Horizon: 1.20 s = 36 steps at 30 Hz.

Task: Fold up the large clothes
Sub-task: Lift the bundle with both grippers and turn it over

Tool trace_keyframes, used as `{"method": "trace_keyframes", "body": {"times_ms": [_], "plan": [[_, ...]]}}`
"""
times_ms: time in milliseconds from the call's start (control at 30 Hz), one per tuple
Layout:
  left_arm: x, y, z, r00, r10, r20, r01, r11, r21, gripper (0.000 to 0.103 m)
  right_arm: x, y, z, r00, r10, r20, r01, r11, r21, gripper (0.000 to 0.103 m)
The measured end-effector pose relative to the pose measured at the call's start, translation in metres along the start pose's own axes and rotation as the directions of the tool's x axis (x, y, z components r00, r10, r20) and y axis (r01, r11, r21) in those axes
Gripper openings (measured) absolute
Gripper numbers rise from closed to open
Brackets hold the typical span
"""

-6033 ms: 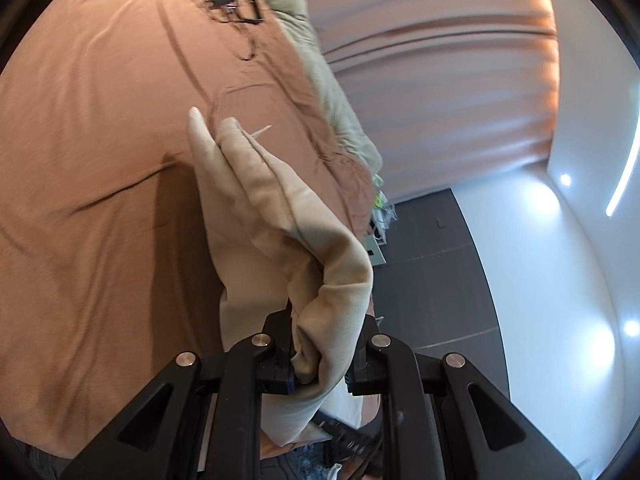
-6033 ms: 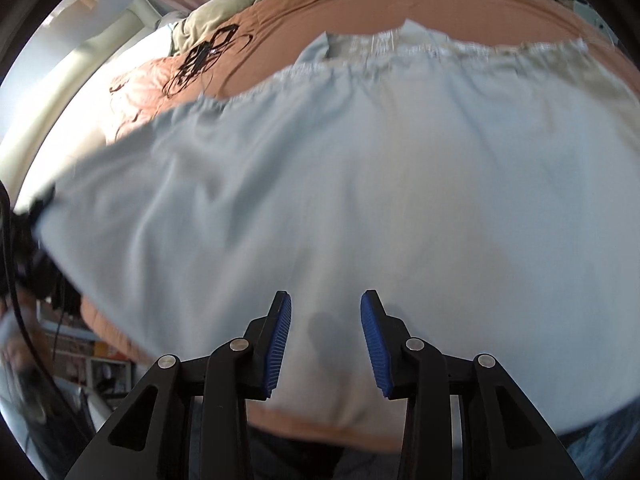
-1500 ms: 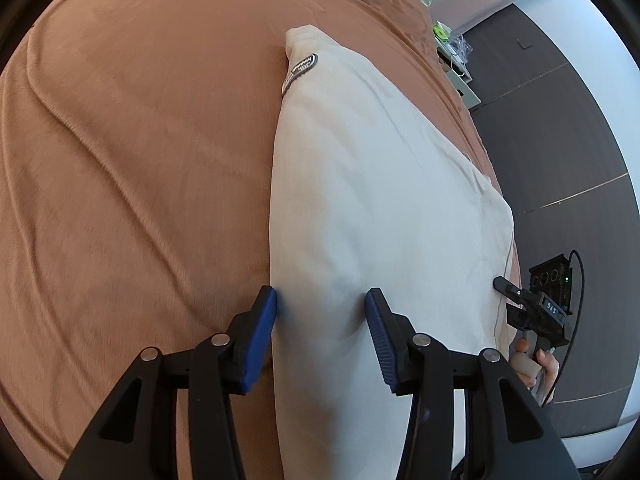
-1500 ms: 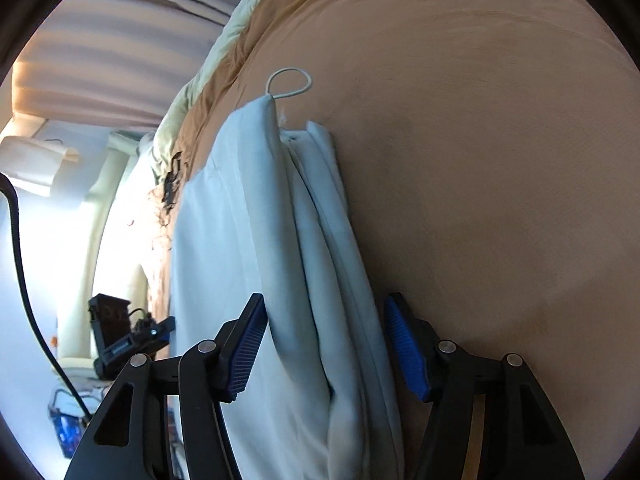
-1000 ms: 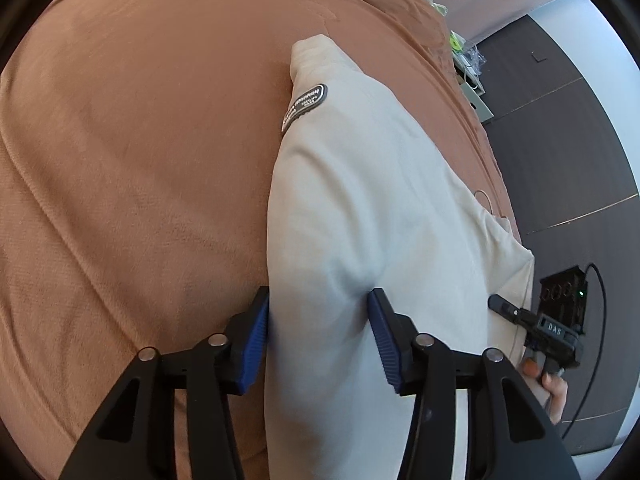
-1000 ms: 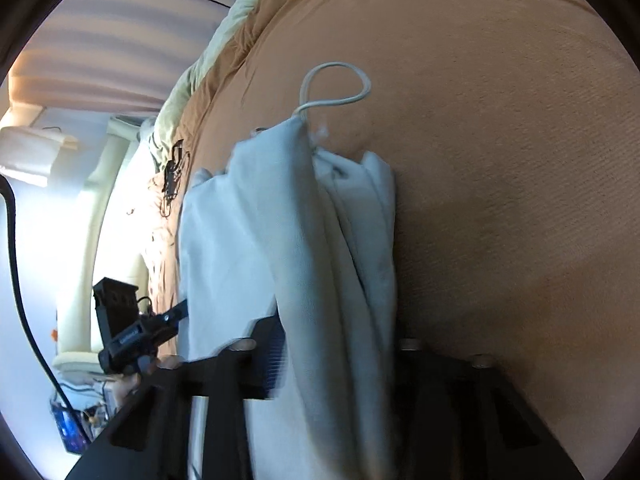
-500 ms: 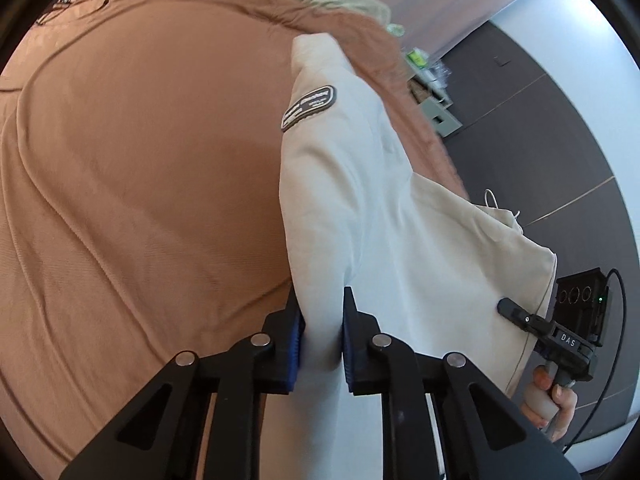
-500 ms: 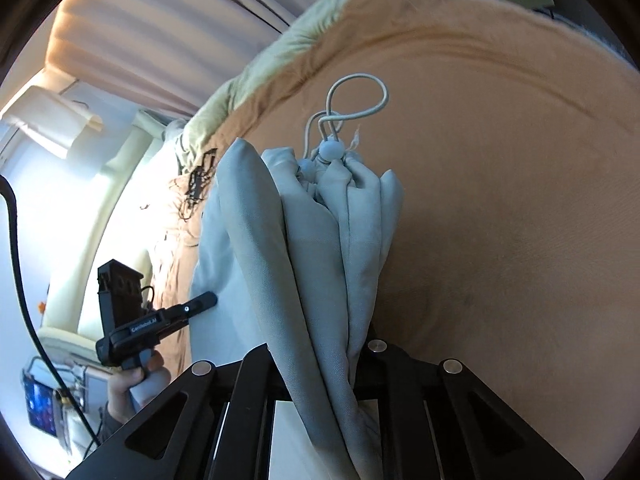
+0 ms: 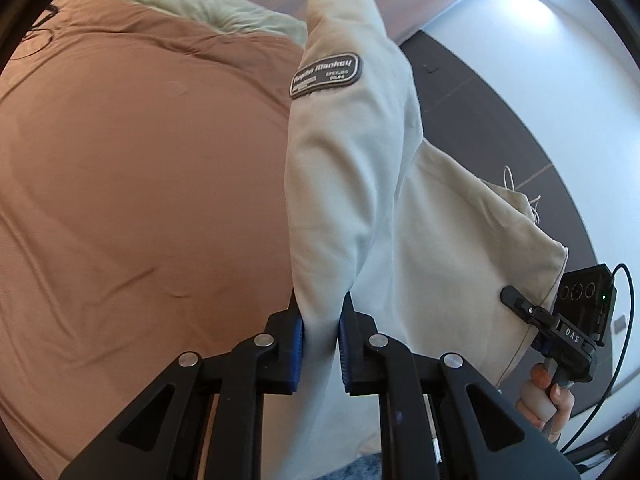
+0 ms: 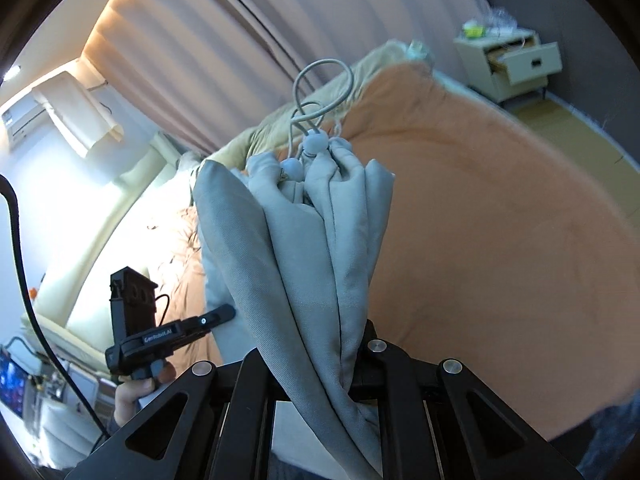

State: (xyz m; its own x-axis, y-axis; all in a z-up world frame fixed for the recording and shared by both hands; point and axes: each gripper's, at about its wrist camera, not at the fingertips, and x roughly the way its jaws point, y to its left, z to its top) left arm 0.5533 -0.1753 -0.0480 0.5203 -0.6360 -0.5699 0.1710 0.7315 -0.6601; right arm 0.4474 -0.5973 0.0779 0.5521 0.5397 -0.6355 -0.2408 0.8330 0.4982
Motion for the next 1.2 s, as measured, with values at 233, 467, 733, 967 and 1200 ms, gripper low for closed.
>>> {"method": "trace_keyframes", "body": {"times_ms": [233, 467, 733, 967, 1200], "plan": [[0.048, -0.076, 0.0, 0.997, -0.078, -0.025, 0.078, 0.997, 0.002, 0.016, -0.065, -0.021, 0.035, 0.993, -0.106, 0.058, 0.106, 0.994, 0.004, 0.01], [0.086, -0.128, -0.004, 0.99, -0.128, -0.064, 0.129, 0.991, 0.02, 0.016, -0.102, -0.036, 0.058, 0.974, -0.208, 0.086, 0.208, 0.978, 0.01, 0.01], [0.131, -0.147, 0.006, 0.981, -0.156, -0.119, 0.159, 0.987, 0.016, 0.016, -0.111, -0.067, 0.082, 0.955, -0.287, 0.071, 0.286, 0.958, 0.031, 0.01], [0.186, -0.136, -0.006, 0.966, -0.145, -0.215, 0.14, 0.989, -0.036, 0.016, -0.076, -0.114, 0.101, 0.945, -0.327, 0.004, 0.325, 0.942, 0.084, 0.01], [0.234, -0.104, 0.01, 0.954, -0.134, -0.269, 0.114, 0.99, -0.088, 0.016, -0.006, -0.171, 0.118, 0.918, -0.384, -0.101, 0.393, 0.915, 0.088, 0.01]]}}
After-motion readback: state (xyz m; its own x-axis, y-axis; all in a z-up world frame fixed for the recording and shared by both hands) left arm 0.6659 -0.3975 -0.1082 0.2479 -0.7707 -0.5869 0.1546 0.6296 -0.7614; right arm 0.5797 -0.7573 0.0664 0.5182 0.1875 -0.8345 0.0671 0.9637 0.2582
